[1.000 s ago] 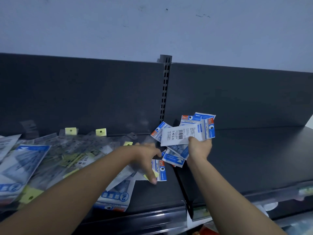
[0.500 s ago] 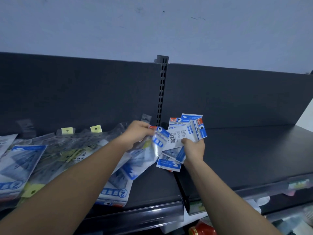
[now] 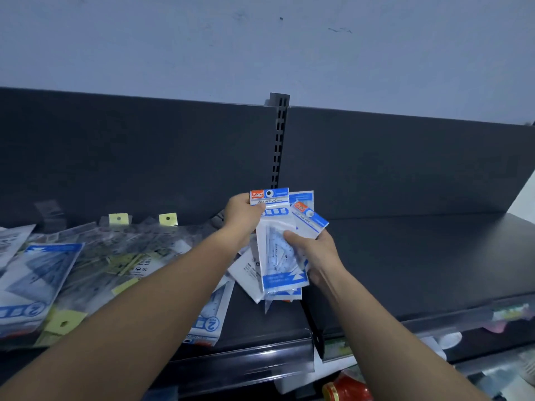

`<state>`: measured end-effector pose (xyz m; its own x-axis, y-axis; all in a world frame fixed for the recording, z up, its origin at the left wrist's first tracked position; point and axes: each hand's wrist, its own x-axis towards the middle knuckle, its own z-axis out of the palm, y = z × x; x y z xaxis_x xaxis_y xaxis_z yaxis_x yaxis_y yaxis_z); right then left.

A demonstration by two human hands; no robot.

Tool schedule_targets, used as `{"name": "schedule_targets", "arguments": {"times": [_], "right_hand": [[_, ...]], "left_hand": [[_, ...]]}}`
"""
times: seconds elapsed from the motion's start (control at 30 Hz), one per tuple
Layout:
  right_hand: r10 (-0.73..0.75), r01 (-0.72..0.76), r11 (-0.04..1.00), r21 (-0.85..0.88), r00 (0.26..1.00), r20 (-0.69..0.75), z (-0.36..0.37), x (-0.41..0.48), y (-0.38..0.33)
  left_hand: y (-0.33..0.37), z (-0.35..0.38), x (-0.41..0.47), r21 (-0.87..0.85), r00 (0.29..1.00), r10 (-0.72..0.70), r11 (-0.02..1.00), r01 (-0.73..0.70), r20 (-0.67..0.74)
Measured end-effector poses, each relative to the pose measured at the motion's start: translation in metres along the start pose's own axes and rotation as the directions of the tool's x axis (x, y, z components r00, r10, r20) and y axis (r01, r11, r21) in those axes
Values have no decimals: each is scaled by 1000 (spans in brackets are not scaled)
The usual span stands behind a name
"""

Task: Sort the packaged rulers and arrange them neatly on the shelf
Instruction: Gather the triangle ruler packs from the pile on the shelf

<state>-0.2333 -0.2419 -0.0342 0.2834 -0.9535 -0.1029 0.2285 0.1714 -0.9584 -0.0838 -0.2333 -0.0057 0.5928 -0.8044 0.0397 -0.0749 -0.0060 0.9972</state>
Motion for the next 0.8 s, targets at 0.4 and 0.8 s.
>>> {"name": "schedule_targets", "arguments": {"times": [0.4,0.8], "right_hand": [[113,-109,994,31,981,-156,29,5,17],[108,-104,994,29,978,-178,46,3,26]], "left_hand": [[6,-90,-56,853,863,-239,404,-329,446],[-33,-124,-66,843,863,-51,251,-477,503]]}}
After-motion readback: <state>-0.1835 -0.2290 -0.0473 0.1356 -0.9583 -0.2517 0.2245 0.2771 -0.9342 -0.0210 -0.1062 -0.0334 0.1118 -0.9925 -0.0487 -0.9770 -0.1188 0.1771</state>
